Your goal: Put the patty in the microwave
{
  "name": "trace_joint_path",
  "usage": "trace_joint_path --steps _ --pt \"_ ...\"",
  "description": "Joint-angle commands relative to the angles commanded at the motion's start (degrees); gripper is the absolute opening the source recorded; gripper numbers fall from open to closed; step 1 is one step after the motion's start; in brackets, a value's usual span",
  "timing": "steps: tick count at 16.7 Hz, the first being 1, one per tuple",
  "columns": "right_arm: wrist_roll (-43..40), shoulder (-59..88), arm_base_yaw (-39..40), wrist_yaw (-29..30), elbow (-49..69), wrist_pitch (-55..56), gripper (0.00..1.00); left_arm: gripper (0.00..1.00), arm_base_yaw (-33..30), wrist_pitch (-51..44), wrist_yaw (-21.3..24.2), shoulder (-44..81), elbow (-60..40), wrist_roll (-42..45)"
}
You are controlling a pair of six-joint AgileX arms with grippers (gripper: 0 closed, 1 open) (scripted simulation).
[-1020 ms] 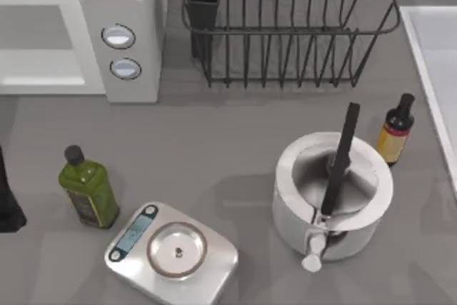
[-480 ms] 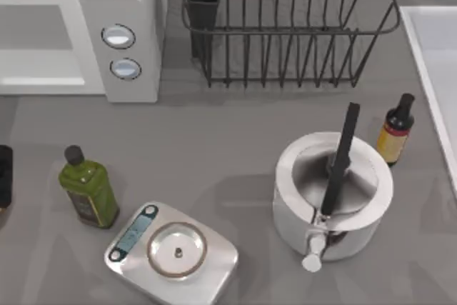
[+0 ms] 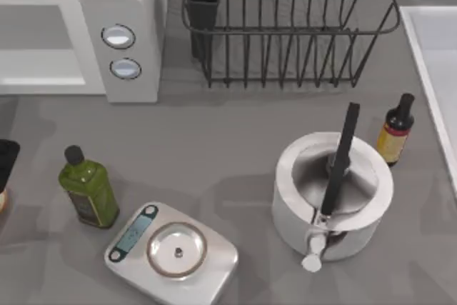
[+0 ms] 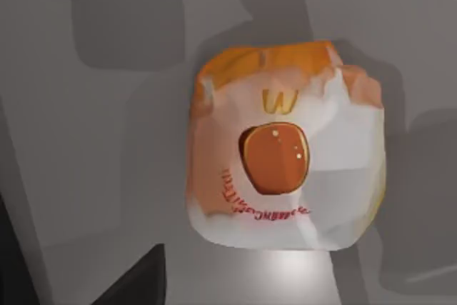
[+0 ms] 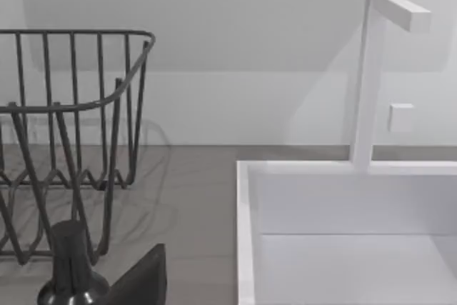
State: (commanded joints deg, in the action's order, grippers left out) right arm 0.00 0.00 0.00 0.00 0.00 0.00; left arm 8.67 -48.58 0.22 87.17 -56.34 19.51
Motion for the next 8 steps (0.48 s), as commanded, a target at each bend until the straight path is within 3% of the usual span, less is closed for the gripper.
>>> trace_joint_path --steps 4,8 --pt "0.0 0.0 0.0 0.0 0.0 0.0 1.0 1.0 1.27 -5.91 0.14 11.43 -8.37 2.52" --pt "0.0 0.0 0.0 0.0 0.0 0.0 1.0 1.0 1.64 -7.35 0.2 14.09 -10.67 3.16"
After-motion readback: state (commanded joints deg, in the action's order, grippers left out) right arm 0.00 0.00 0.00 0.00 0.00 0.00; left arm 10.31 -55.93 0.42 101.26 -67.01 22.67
